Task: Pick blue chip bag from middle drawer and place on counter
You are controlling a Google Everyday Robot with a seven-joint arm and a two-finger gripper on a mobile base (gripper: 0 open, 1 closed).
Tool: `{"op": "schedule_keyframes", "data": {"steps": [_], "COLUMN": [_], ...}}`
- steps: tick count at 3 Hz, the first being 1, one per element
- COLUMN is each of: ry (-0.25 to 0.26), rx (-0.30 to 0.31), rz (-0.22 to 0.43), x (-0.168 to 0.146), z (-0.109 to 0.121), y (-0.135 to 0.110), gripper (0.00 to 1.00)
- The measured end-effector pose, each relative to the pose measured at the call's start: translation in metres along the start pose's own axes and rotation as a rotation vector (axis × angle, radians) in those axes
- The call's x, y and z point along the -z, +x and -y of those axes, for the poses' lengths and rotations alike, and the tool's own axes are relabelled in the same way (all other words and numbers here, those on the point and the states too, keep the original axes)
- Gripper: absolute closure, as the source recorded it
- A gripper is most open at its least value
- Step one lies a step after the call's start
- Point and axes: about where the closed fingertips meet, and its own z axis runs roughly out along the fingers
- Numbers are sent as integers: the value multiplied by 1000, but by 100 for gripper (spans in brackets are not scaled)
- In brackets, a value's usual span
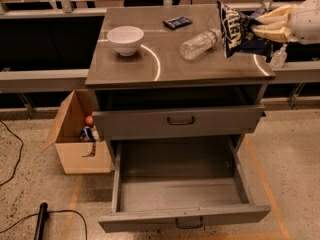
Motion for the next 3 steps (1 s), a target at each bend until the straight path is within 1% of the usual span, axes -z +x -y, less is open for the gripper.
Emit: {"op": "schedule_keyframes", "data": {"steps": [1, 2, 3], "ry": [1, -4, -2], "rx": [6, 6, -25], "rz": [3, 7, -7], "x": [0, -4, -11], "z": [4, 3, -5], "y": [-1, -2, 7], "gripper": [100, 78, 54]}}
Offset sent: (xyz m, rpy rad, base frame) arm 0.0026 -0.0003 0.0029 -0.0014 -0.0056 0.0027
